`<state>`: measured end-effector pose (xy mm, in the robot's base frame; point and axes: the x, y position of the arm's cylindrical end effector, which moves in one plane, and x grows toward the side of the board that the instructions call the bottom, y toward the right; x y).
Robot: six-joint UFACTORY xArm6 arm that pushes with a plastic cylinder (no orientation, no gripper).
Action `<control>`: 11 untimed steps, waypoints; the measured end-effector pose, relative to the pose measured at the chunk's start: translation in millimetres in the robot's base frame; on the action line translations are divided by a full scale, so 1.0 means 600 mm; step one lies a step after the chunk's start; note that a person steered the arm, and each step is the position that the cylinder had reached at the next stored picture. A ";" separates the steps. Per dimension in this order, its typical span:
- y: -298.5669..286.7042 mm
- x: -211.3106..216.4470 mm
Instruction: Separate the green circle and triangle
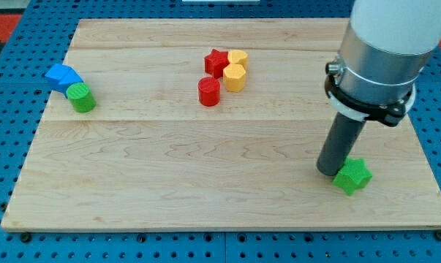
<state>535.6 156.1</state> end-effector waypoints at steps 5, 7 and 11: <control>-0.712 -0.254; -0.458 -0.307; -0.549 -0.286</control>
